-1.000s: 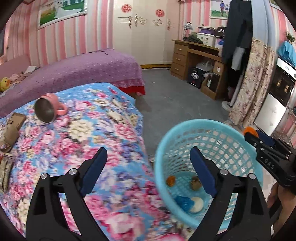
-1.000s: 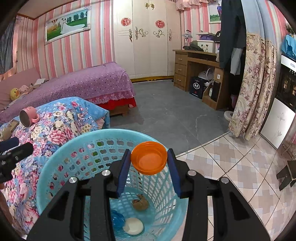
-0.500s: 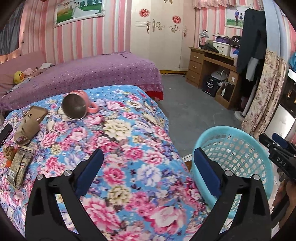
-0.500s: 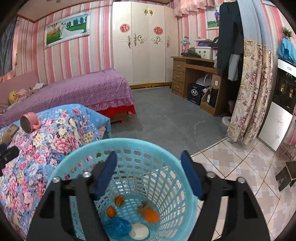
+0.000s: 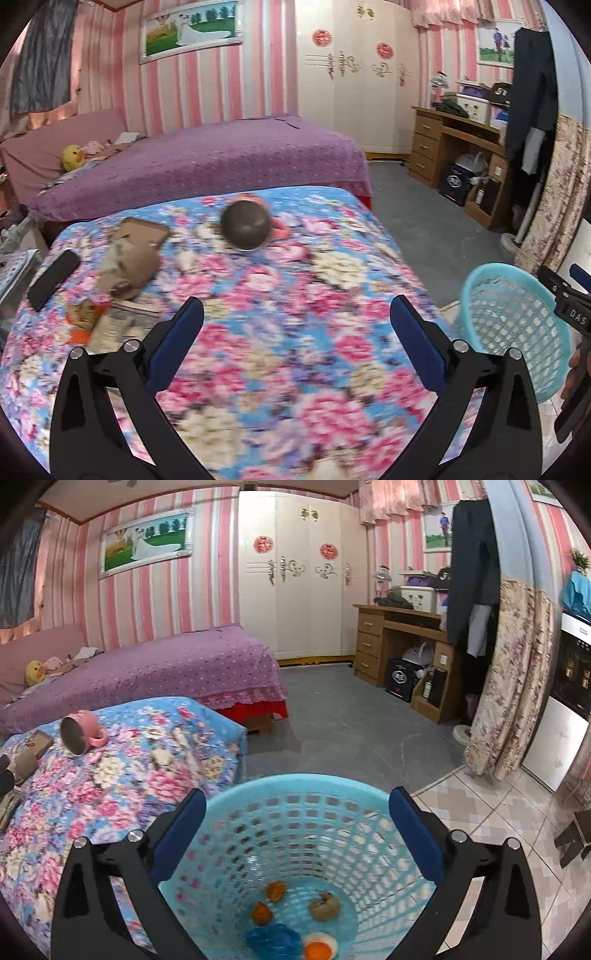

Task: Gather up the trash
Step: 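Move both tools back over the remaining trash on the bed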

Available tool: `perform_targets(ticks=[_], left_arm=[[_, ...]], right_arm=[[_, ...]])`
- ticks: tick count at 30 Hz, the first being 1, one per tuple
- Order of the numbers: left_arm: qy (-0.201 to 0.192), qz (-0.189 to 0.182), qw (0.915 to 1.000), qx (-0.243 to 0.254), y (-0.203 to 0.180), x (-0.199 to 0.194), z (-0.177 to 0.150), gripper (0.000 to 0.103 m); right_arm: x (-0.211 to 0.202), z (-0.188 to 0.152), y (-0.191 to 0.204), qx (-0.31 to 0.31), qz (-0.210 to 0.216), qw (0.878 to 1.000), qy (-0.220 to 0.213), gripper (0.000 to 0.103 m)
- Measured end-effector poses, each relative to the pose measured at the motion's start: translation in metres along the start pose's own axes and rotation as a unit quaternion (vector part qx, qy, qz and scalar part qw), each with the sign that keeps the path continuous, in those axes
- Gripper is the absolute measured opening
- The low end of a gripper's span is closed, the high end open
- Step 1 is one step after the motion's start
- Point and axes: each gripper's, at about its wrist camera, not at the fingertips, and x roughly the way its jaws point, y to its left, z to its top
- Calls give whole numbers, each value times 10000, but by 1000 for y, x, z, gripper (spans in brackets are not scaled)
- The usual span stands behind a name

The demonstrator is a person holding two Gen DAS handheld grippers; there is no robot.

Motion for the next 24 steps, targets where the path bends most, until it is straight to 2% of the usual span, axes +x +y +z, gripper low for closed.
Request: perform_targets(ticks=[12,15,19,24], left_arm=[[-66,610,9981,-59,94,-14,-10,98],[-60,724,9971,-232,120,-11,-17,98],[146,692,9958,-583,156,-2,-29,98],[180,919,9936,-628,185,1,-36,98]], right_arm=[[-5,5,68,-39,287,9996,12,98],[-5,5,84,-39,395,9992,22,98],[-2,2,111,-195,520,9984,74,98],[2,-1,147,-435,627,9970,132,98]])
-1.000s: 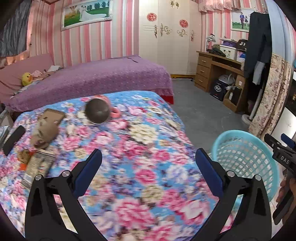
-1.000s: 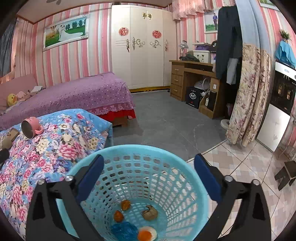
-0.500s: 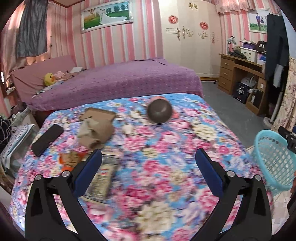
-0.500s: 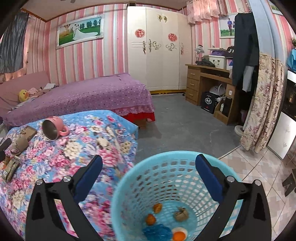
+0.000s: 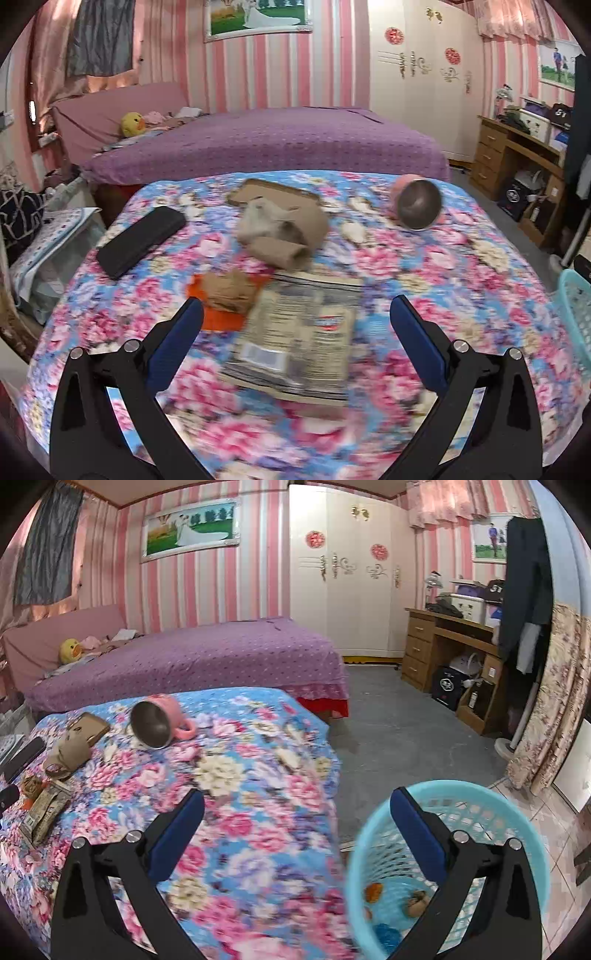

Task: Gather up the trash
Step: 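Move both tools back over the remaining trash on the bed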

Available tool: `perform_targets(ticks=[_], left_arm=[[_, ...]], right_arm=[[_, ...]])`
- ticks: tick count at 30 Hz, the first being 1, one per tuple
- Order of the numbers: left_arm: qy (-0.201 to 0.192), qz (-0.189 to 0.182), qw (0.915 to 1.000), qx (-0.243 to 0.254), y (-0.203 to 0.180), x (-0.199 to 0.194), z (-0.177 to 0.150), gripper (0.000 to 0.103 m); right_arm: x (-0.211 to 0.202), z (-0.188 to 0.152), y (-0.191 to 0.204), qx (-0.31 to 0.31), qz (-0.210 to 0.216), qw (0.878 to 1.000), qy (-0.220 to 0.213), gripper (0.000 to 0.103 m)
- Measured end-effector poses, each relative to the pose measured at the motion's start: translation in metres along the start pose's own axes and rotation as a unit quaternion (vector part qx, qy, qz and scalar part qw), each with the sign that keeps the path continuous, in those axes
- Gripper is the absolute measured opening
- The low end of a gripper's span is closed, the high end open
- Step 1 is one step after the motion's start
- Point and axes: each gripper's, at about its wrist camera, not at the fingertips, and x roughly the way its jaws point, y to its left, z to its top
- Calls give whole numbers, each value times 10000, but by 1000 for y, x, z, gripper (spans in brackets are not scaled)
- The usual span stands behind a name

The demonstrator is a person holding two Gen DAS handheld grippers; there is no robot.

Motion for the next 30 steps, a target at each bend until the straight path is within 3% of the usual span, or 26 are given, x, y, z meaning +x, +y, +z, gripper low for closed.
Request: perform_targets(ticks=[10,18,29,30], left_arm=[[341,228,9972,-622,74,21,-5,97],[625,398,9946,-732,96,44,-10,95],[767,109,9953,-586,62,81,5,62],[795,114,9951,-577,61,84,6,55]], right_arm=[[17,-4,59,-120,293,9994,167,98],[31,-7,84,-142,396,9987,282,98],[51,-13,106,-217,583,9958,675,98],[52,-13,109,-252,610,9954,689,98]])
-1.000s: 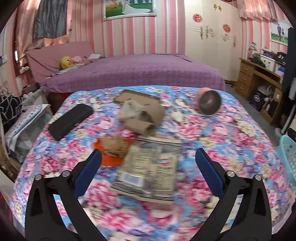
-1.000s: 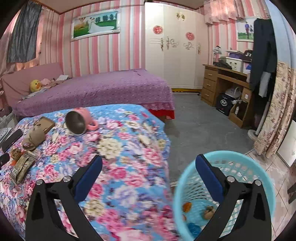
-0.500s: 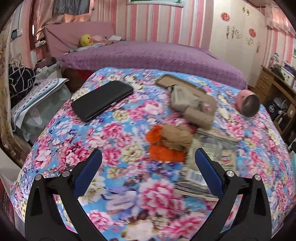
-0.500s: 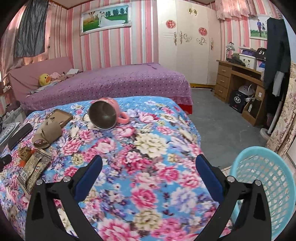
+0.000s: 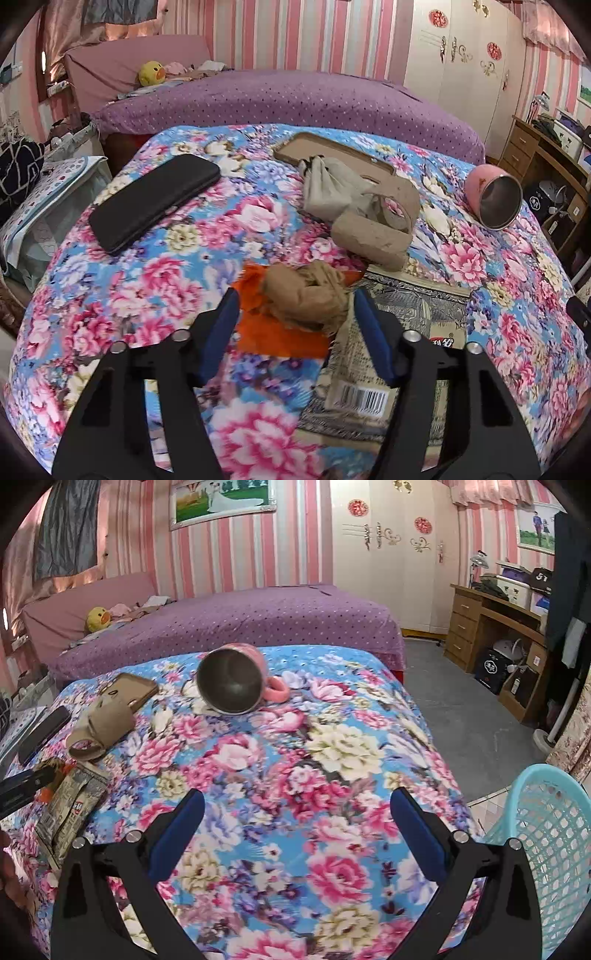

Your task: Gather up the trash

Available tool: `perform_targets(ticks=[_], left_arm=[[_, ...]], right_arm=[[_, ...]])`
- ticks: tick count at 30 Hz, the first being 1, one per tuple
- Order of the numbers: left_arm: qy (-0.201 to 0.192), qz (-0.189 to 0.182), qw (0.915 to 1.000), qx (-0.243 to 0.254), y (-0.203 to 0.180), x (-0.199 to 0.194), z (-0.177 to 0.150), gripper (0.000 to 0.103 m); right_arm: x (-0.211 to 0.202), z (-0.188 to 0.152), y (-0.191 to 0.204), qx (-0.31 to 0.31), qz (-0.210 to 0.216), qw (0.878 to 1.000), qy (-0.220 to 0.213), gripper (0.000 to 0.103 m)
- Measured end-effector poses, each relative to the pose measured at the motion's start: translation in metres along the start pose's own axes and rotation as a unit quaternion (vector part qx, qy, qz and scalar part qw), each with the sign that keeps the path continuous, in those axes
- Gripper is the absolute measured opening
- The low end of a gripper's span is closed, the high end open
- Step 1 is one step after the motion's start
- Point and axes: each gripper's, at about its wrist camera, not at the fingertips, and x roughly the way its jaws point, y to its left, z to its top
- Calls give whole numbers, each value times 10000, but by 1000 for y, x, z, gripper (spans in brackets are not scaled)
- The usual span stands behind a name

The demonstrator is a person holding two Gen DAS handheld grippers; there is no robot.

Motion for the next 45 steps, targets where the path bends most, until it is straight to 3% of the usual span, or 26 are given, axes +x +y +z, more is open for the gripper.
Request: perform_targets(ticks=[1,9,13,26,33,36,38,40,43,45], left_arm=[[55,-34,10000,2,-2,3,0,47],[-221,-299,9992,-111,18,-28,1,46],[-360,-261,9990,-77,39,-50,-2,46],[-176,-146,9993,-312,100,-52,-12,47],[-14,-49,9992,-391,111,-43,-17,50],[57,-52,9992,-380,112,-39,-19,53],[51,24,9994,-341,111,-40,-19,66],[0,117,9994,-317,110,-43,-19,77],[10,145,9994,-300,109,-44,-19,78],[27,159,9996,-249,107,-43,-19,78]], right_arm=[[1,-1,2,-24,13,10000,11,98],[0,-5,33,-265,166,9995,41,98],[-3,-8,55,-363,303,9989,52,98],[-11,-24,134,-1037,787,9913,194,98],[1,-31,166,-1234,1101,9847,551,96],[9,-36,177,-1377,1249,9790,838,71],[12,-38,179,-1394,1381,9762,922,64],[12,-38,179,-1399,1579,9730,938,43],[10,-37,180,-1449,1716,9706,865,14],[8,-35,176,-1423,1775,9706,784,8]])
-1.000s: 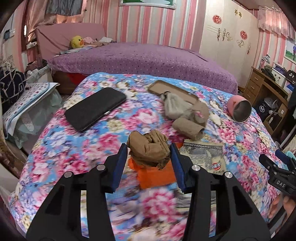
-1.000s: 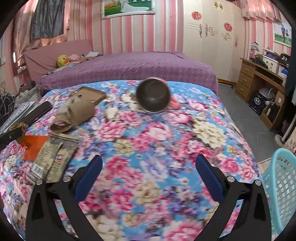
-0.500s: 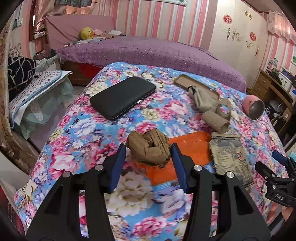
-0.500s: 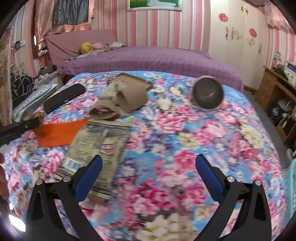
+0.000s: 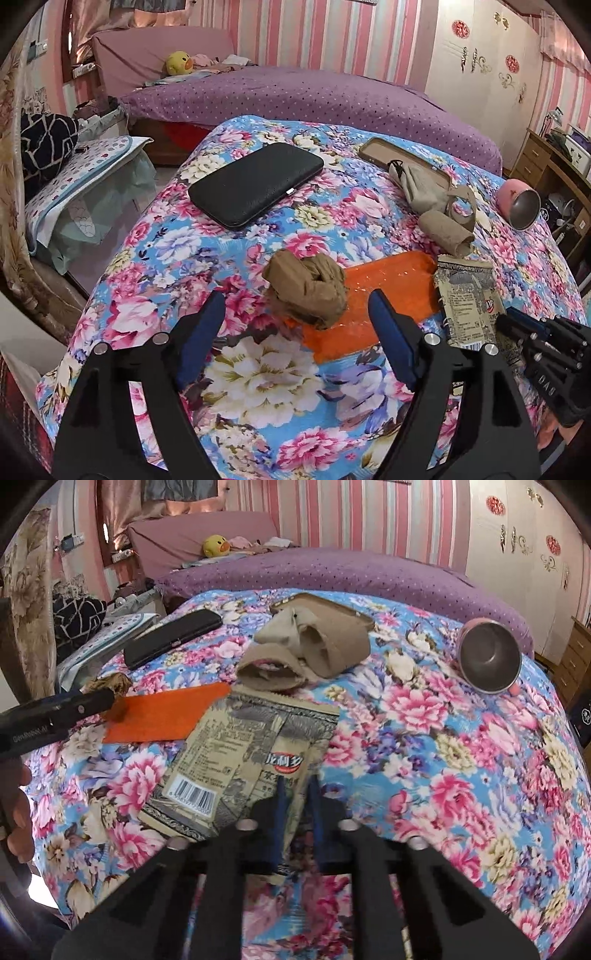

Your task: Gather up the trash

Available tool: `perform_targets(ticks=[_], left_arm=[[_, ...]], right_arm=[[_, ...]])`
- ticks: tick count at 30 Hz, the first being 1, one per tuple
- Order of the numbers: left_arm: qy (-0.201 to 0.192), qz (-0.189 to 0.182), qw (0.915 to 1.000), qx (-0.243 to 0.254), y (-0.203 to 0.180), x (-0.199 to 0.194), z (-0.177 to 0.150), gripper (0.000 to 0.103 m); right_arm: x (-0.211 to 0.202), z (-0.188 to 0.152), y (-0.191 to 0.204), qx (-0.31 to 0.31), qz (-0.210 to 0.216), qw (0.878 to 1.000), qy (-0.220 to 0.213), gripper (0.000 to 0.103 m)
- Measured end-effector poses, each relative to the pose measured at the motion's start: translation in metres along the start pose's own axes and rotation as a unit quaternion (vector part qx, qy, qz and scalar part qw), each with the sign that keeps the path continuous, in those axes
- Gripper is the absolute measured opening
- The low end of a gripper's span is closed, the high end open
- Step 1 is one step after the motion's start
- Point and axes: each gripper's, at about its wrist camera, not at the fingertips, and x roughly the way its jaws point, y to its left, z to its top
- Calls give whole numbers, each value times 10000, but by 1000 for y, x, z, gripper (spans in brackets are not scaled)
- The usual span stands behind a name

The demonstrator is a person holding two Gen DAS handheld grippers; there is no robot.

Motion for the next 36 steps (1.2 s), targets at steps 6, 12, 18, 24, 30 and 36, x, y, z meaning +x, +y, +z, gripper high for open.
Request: perform_targets(ticks=[6,12,18,24,30,36], left_arm=[[-93,122,9996,226,-9,-3,-2,78],[-193,220,9993,246,-12,-3,1,74],[-52,336,9985,436,-24,11,1,44],[-565,-206,9981,-117,-20,-13,15,43],[-770,-581,9953,31,-51,-23,16,44],[-429,-371,9966,592,-87,-1,7,56]], right_arm=[[-25,-1,-31,40,-492,9981,-356,4],[-39,-8,-96,509,-912,9941,-308,5],[-52,-17,-145,764,-1220,9891,-295,5],[-54,-25,-161,739,-1254,9891,-226,5],[-59,-27,-169,765,-1295,9883,-259,5],[-66,-32,-188,985,-1361,9854,-288,5]])
